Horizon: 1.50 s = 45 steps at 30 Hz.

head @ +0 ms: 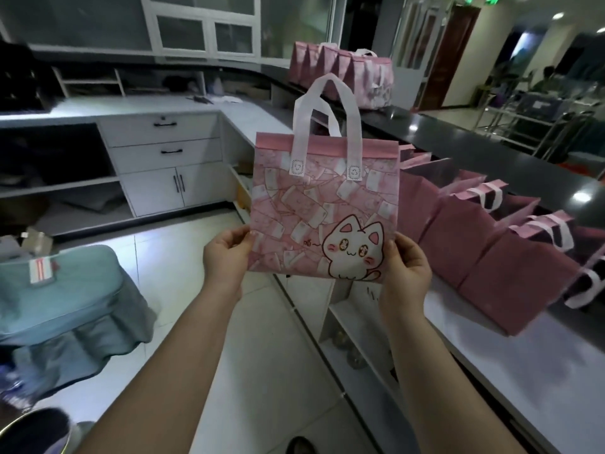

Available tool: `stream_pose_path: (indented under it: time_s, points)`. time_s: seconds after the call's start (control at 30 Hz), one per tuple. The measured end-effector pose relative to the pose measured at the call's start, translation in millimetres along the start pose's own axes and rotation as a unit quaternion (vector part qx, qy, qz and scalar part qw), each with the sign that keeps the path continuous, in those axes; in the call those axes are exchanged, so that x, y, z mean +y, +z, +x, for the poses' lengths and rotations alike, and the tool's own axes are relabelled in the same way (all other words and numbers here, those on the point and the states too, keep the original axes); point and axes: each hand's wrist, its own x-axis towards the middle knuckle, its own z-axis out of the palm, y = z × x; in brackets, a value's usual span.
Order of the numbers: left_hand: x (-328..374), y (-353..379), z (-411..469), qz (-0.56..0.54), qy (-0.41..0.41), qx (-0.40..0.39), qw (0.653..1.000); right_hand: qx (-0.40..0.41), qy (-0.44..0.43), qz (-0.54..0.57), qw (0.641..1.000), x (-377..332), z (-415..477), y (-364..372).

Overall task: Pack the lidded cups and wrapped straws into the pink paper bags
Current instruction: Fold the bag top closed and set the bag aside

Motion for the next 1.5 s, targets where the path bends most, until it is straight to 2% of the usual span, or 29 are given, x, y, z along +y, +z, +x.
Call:
stream_pose_path:
  time_s: [0.23,0.43,0.57,0.8,0.9,1.17,1.5]
  points:
    - [18.4,22.6,110.4,-0.011,0.014,0.026,0.999,-0.072,0.0,0.024,0.997,29.1,100.0,93.1]
    - [58.0,36.3,228.9,0.002,0.064,0.064,0.996,-0.145,0.018,0.046,0.988,46.4,195.8,207.4]
    - [65.8,13.7,296.6,-0.002,0.075,0.119,0.99,-0.208,0.039,0.052,0.976,77.2,234.4,285.3]
    - [58.9,-46.9,416.7,0.003,0.065,0.185,0.981,-0.269,0.095,0.073,0.956,159.2,260.3,417.4]
    - [66.4,-74.4,482.6,-0.006,0.064,0.194,0.979,-0.278,0.099,0.081,0.952,187.1,270.2,484.4]
    - [130.8,-129.1,681.4,0.014,0.094,0.143,0.985,-0.248,0.111,0.121,0.955,226.1,318.8,678.9]
    - [157.3,-125.0,920.6,0.005,0.112,0.151,0.982,-0.274,0.107,0.113,0.949,308.6,438.0,870.9]
